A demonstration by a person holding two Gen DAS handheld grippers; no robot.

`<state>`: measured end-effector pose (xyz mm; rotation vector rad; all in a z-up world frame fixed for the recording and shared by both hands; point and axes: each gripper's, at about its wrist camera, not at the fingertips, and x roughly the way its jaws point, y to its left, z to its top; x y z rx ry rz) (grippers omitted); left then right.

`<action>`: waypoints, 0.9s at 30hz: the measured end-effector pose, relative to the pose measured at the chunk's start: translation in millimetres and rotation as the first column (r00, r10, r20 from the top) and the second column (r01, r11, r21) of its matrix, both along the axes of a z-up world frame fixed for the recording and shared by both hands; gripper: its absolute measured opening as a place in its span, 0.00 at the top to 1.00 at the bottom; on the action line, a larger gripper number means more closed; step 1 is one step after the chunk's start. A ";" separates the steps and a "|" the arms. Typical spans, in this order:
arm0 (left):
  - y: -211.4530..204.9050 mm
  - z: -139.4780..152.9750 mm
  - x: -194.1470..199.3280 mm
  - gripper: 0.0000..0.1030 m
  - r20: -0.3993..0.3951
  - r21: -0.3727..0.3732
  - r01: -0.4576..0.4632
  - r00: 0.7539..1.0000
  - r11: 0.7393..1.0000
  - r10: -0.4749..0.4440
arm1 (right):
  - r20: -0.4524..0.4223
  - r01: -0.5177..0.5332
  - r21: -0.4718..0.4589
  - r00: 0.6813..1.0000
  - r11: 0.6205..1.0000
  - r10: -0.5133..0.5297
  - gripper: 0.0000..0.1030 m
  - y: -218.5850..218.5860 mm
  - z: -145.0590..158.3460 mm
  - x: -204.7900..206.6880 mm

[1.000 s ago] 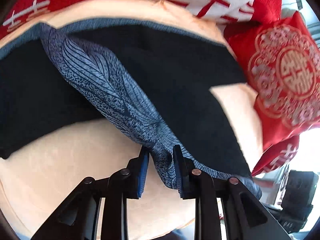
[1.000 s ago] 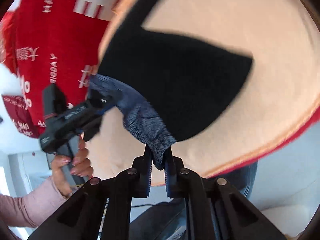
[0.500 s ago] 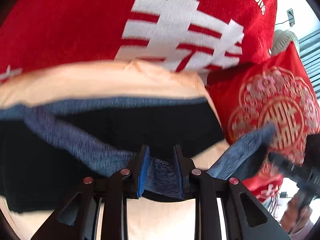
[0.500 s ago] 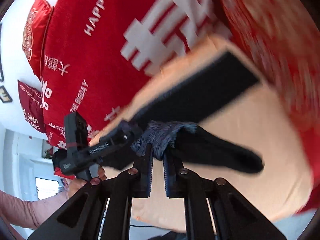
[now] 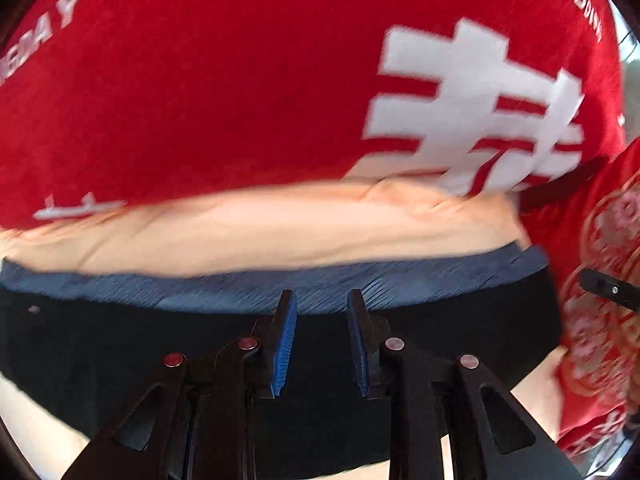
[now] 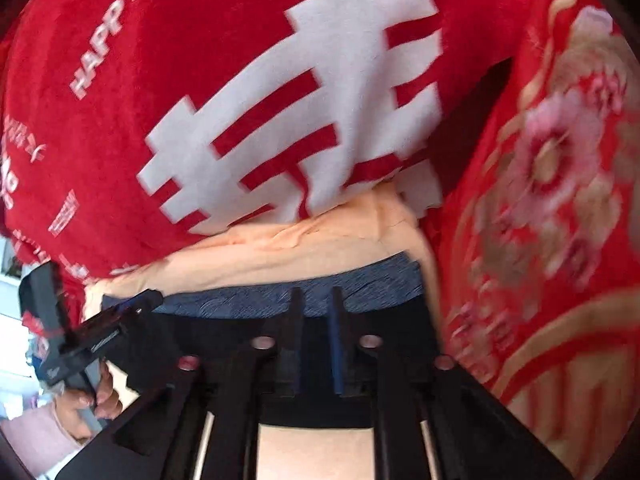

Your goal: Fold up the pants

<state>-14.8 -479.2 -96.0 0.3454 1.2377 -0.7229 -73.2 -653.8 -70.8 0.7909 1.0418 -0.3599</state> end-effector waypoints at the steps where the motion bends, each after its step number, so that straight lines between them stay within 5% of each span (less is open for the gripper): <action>1: 8.3 -5.3 -2.0 0.73 0.006 0.033 0.001 1.000 0.999 -0.001 | -0.035 -0.027 -0.002 0.999 1.000 0.027 0.54 7.5 -8.3 0.1; 5: 32.6 -20.9 -11.5 0.73 -0.042 0.093 0.000 0.999 0.996 0.004 | -0.122 -0.181 0.026 0.976 0.983 0.183 0.54 28.1 -41.0 20.3; 7: 41.7 -28.4 -17.4 0.71 -0.054 0.125 -0.006 0.998 0.992 0.013 | -0.123 -0.164 0.042 0.978 0.986 0.168 0.54 29.3 -50.4 23.7; 9: 49.5 -33.2 -19.3 0.19 -0.051 0.132 -0.038 0.998 0.991 0.045 | -0.100 -0.078 0.102 0.991 0.992 0.088 0.54 26.0 -55.1 13.8; 10: 53.7 -33.6 -20.6 0.13 -0.034 0.130 -0.059 0.997 0.990 0.064 | -0.093 -0.024 0.137 0.995 0.990 0.037 0.54 27.8 -58.0 3.1; 15: 61.7 -39.3 -18.7 0.13 -0.017 0.145 -0.126 0.991 0.982 0.129 | -0.150 0.098 0.139 0.986 0.985 -0.077 0.54 54.5 -67.3 -45.6; 19: 65.8 -50.5 -11.8 0.13 -0.023 0.166 -0.148 0.988 0.975 0.154 | -0.215 0.266 0.090 0.946 0.960 -0.242 0.54 57.9 -78.1 -81.4; 23: 68.8 -64.1 -8.5 0.13 -0.031 0.201 -0.164 0.984 0.966 0.173 | -0.177 0.361 0.074 0.922 0.930 -0.344 0.55 44.0 -84.9 -91.7; 24: 69.6 -64.9 -6.8 0.13 -0.033 0.209 -0.173 0.982 0.963 0.183 | -0.169 0.355 0.056 0.925 0.933 -0.342 0.61 42.3 -84.5 -88.6; 25: 70.5 -62.2 -6.2 0.13 -0.030 0.205 -0.185 0.980 0.961 0.195 | -0.169 0.341 0.022 0.928 0.940 -0.332 0.92 39.8 -81.2 -82.8; 27: 72.8 -49.1 -5.1 0.13 0.000 0.174 -0.199 0.979 0.964 0.202 | -0.100 0.328 -0.006 0.940 0.945 -0.327 0.95 35.7 -61.6 -75.9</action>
